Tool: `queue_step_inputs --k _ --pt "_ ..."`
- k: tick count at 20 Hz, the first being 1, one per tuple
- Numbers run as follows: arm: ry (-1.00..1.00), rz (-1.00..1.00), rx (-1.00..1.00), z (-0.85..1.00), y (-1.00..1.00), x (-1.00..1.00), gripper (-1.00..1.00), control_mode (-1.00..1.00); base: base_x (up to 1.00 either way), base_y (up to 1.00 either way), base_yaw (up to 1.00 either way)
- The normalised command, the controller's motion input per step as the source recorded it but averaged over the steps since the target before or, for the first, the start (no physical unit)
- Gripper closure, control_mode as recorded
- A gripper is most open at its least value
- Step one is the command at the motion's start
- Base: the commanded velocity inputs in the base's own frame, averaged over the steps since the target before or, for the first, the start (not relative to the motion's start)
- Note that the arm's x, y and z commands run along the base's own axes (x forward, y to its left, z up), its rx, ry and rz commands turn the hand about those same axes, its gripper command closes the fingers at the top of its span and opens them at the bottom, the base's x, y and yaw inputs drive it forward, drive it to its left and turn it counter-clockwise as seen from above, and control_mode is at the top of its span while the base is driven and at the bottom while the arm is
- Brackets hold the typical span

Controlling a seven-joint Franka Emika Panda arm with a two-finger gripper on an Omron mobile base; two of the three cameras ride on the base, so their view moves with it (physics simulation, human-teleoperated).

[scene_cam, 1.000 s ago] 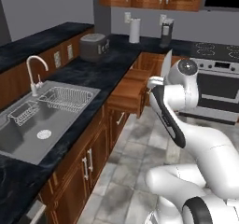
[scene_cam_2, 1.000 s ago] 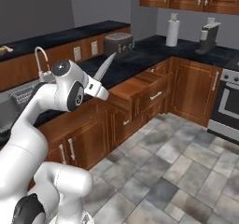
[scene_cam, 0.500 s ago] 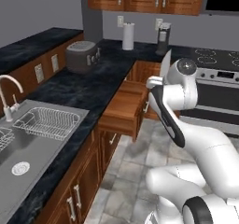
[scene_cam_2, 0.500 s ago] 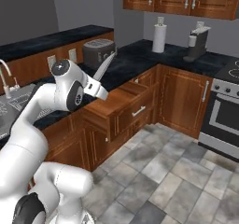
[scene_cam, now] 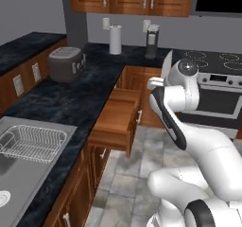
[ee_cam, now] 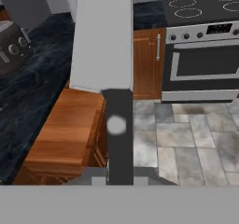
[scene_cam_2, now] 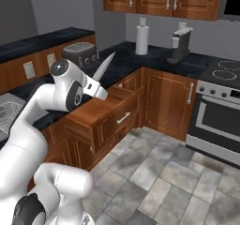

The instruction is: Pick up the metallic utensils from the counter and place them in the open drawer. Make sure not to pick up any wooden utensils.

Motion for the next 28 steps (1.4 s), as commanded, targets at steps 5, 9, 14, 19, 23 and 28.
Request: queue_step_inputs --k 5,9,14,19,23,28 --pt "0.00 0.00 0.00 0.00 0.00 0.00 1.00 1.00 0.61 0.24 -0.23" --pt "0.00 0.00 0.00 0.00 0.00 0.00 1.00 1.00 0.61 0.31 -0.21" --pt "0.00 0.00 0.00 0.00 0.00 0.00 1.00 1.00 0.46 0.27 -0.13" --pt "0.06 -0.03 0.00 -0.13 0.02 0.06 1.00 -1.00 0.05 0.01 -0.05" --pt "0.29 -0.03 0.00 -0.43 0.09 0.33 1.00 -1.00 0.00 0.00 0.00" --pt "0.35 0.00 0.00 -0.52 0.24 0.33 1.00 -1.00 0.00 0.00 0.00"
